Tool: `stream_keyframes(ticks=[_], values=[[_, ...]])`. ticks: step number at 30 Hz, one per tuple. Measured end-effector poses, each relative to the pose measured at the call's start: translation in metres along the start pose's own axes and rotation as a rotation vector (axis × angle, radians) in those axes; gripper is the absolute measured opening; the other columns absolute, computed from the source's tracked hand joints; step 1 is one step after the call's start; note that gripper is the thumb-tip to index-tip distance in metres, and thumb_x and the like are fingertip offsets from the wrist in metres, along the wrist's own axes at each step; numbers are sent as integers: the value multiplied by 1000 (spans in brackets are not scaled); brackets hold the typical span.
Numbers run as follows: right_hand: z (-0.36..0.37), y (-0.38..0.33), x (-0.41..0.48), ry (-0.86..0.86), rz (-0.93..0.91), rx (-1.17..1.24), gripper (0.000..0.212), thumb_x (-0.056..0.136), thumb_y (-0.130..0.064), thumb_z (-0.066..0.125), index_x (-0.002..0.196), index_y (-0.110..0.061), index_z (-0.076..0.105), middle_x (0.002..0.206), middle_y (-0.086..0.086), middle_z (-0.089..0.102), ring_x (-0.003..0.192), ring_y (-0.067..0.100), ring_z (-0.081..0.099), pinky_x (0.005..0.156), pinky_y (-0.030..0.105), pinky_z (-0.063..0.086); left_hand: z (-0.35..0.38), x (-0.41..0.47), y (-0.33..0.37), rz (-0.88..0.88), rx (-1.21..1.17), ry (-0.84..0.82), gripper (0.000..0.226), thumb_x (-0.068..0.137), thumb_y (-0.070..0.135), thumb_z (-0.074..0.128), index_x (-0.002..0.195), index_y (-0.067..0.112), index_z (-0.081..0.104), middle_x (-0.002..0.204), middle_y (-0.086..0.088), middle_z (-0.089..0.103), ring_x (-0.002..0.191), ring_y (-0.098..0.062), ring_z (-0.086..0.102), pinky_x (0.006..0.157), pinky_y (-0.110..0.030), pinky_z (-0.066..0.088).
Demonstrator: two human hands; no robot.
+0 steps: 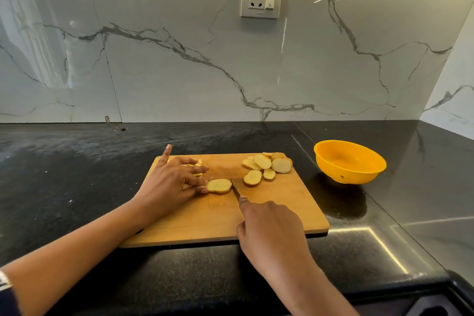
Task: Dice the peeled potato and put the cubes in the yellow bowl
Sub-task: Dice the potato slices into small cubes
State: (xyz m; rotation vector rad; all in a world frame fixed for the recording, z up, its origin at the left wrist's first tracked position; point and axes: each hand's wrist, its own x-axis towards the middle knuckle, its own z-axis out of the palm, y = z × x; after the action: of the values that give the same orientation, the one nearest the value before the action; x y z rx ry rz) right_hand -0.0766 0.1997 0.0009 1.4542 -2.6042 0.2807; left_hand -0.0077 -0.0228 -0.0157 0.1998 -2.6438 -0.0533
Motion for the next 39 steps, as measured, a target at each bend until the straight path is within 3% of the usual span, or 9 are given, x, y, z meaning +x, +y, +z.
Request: stream_keyframes(ticks=[3, 7, 13, 18, 23, 29, 33, 36, 39], values=[[4, -7, 2, -17, -5, -35, 53, 102, -22, 36, 152, -18, 19, 101, 3, 56, 90, 21, 55, 48, 25, 25, 0, 0, 0, -13, -18, 20, 92, 66, 91, 7, 102, 36, 71, 123, 21, 59, 121, 6, 32, 111, -37, -15], [4, -7, 2, -8, 16, -33, 52, 102, -21, 36, 152, -19, 20, 107, 2, 59, 89, 21, 55, 47, 24, 25, -1, -1, 2, -20, -15, 23, 96, 64, 92, 4, 102, 36, 71, 123, 20, 59, 120, 8, 32, 111, -35, -16], [0, -4, 0, -3, 33, -18, 50, 103, -26, 33, 151, -22, 20, 111, 2, 58, 92, 20, 53, 61, 28, 35, -2, 1, 3, -45, -22, 18, 103, 60, 94, 5, 119, 32, 63, 125, 15, 60, 127, 1, 42, 109, -27, -20], [-1, -2, 3, 27, 40, 7, 49, 102, -28, 33, 150, -24, 23, 109, 1, 59, 87, 19, 52, 63, 28, 37, -1, 7, 15, 10, -18, -64, 106, 58, 94, 0, 122, 34, 60, 120, 13, 63, 115, 12, 38, 106, -19, -23], [-3, -1, 0, 30, 19, 31, 51, 101, -33, 34, 150, -26, 23, 108, 0, 60, 91, 18, 55, 67, 29, 41, -4, 12, 18, -7, -22, -61, 108, 55, 96, 1, 121, 34, 60, 119, 13, 63, 119, -1, 48, 102, -14, -24], [-1, 4, 4, 27, 73, 18, 50, 102, -32, 34, 150, -26, 22, 109, 0, 60, 94, 18, 57, 66, 29, 40, -3, 13, 19, -39, -51, -69, 109, 53, 97, 4, 120, 33, 61, 121, 14, 62, 119, 0, 46, 109, -22, -15], [1, -3, 2, 23, 29, 3, 50, 102, -30, 34, 151, -24, 22, 107, 0, 60, 84, 17, 50, 64, 29, 38, -1, 12, 19, -64, -103, -68, 109, 52, 97, 7, 120, 31, 61, 121, 14, 62, 119, 0, 47, 111, -25, -10], [3, -4, 4, 16, 45, -9, 51, 102, -28, 34, 151, -23, 21, 106, 0, 60, 80, 17, 46, 63, 29, 37, -2, 12, 21, -62, -133, -54, 93, 61, 92, 21, 118, 31, 63, 120, 14, 63, 114, 5, 44, 107, -17, -14], [5, -8, 3, 2, 29, -26, 53, 102, -24, 36, 152, -21, 18, 106, 0, 59, 78, 16, 43, 56, 27, 34, -2, 12, 22, -63, -118, -41, 72, 67, 73, 39, 118, 29, 63, 119, 12, 64, 116, 1, 48, 107, -15, -15]])
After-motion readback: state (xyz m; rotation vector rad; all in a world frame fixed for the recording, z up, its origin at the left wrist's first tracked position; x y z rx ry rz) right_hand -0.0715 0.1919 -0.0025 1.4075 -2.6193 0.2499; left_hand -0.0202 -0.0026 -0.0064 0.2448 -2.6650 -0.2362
